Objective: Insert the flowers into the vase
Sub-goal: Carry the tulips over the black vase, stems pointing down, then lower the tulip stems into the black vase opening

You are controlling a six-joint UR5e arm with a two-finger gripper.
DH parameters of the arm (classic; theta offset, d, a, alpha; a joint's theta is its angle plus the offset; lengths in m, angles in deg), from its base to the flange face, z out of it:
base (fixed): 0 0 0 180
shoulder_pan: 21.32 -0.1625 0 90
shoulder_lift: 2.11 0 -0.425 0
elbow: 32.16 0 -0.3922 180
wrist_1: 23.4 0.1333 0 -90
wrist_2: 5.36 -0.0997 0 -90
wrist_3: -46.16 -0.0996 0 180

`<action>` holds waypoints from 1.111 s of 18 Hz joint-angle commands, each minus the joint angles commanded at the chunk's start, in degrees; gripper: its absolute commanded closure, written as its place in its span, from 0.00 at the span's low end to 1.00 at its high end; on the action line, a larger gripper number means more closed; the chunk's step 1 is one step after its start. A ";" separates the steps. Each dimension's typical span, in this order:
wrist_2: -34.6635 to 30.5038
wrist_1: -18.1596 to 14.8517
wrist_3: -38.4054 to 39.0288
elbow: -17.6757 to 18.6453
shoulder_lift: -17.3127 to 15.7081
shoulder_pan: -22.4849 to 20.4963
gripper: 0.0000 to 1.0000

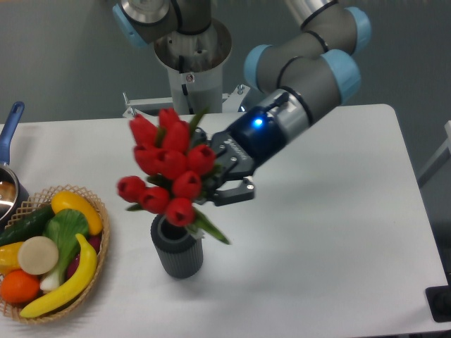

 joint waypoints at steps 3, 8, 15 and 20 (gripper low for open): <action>0.09 0.00 -0.09 2.64 -0.79 0.00 0.67; 0.18 0.00 -0.09 3.43 -0.80 -0.08 0.67; 0.09 -0.09 -0.09 4.83 0.87 -0.17 0.67; 0.00 -0.09 -0.26 5.63 2.98 -0.61 0.66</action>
